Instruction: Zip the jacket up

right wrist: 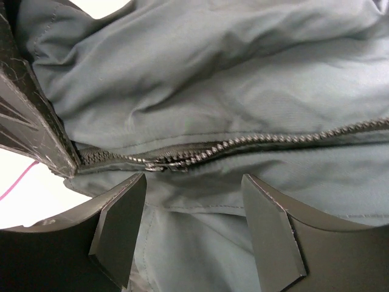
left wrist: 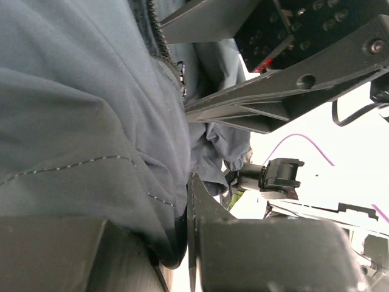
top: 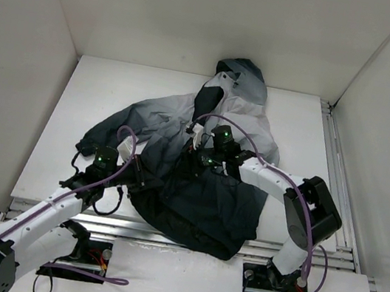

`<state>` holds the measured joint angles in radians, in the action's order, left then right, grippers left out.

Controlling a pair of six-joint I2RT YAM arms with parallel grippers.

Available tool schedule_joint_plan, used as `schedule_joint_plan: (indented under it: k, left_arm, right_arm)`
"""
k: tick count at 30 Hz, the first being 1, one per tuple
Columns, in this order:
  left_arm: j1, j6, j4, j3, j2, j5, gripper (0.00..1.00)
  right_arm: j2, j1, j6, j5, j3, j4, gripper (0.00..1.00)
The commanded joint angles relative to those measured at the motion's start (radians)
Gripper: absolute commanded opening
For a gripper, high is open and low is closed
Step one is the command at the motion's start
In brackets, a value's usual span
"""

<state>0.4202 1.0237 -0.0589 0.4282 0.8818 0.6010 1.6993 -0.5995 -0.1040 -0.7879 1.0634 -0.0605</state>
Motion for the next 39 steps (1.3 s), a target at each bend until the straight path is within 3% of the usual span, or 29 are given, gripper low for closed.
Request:
schedule_joint_plan:
  k: [1, 10, 13, 19, 27, 39]
  left_arm:
    - [0.006, 0.001, -0.139, 0.015, -0.001, 0.048, 0.0]
    - [0.006, -0.013, -0.168, 0.023, 0.014, 0.083, 0.0]
    - [0.006, -0.016, -0.167, 0.024, 0.013, 0.088, 0.0]
    - [0.006, -0.02, -0.167, 0.03, 0.019, 0.097, 0.0]
    - [0.006, -0.03, -0.147, 0.038, 0.019, 0.094, 0.0]
    - [0.006, -0.033, -0.14, 0.038, 0.02, 0.094, 0.0]
  right_arm:
    - [-0.003, 0.004, 0.012, -0.066, 0.058, -0.059, 0.61]
    - [-0.003, 0.024, -0.04, -0.169, 0.033, -0.154, 0.57]
    - [-0.004, 0.032, -0.051, -0.185, 0.029, -0.17, 0.5]
    - [0.002, 0.041, -0.051, -0.2, 0.033, -0.167, 0.21]
    - [-0.009, 0.052, -0.053, -0.229, 0.038, -0.157, 0.01]
    - [-0.007, 0.052, -0.053, -0.266, 0.043, -0.156, 0.01]
